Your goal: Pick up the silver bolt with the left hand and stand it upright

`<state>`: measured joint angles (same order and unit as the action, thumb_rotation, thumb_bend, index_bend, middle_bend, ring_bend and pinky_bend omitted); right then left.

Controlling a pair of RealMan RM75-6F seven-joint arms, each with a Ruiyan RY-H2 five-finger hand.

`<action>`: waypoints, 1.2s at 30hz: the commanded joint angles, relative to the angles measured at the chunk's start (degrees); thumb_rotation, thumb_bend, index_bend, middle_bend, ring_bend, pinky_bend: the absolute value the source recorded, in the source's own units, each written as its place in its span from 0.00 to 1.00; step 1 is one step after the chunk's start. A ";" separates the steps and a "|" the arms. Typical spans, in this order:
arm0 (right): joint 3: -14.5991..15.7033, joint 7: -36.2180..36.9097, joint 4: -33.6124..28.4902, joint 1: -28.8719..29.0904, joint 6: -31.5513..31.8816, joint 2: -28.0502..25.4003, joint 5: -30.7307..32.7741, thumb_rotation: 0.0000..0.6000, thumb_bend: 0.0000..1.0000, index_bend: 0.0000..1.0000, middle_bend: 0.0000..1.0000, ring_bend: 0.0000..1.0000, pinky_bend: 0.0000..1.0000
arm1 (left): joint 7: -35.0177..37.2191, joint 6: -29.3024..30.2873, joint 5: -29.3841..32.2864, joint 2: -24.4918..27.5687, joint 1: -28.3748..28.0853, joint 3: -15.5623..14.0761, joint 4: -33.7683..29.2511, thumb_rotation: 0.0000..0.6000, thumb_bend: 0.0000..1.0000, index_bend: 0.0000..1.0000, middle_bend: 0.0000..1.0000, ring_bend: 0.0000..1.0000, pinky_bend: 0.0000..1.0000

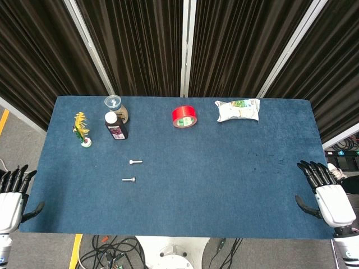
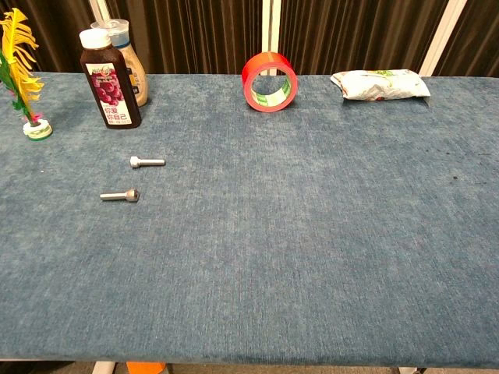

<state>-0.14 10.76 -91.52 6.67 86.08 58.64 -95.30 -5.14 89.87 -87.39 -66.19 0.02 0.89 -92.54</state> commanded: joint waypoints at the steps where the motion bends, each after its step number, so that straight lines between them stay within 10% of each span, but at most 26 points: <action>1: -0.01 -0.13 -0.10 0.04 -0.15 -0.02 0.11 1.00 0.26 0.05 0.08 0.00 0.00 | -0.20 -0.31 0.14 0.01 -0.16 0.06 -0.14 1.00 0.21 0.13 0.02 0.00 0.00; 16: 0.23 0.54 0.53 -0.79 1.56 -0.36 -0.44 1.00 0.26 0.05 0.08 0.00 0.00 | -2.77 -1.26 -4.28 1.75 -3.21 0.90 -4.88 1.00 0.19 0.14 0.02 0.00 0.00; 24: 0.35 0.18 0.24 -1.09 2.31 -0.67 -1.01 1.00 0.26 0.05 0.08 0.00 0.00 | -0.82 -11.37 -6.25 1.52 -13.64 5.18 -9.31 1.00 0.20 0.28 0.17 0.04 0.04; 36: 0.52 -0.95 -0.66 -1.96 2.80 -1.41 -0.42 1.00 0.26 0.05 0.08 0.00 0.00 | -10.27 -30.94 8.31 -10.97 -29.91 11.61 -5.39 1.00 0.31 0.38 0.29 0.17 0.17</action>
<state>0.38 9.81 -92.17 4.72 88.88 57.25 -95.73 -11.18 62.08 -83.07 -73.08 -26.19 10.54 -99.91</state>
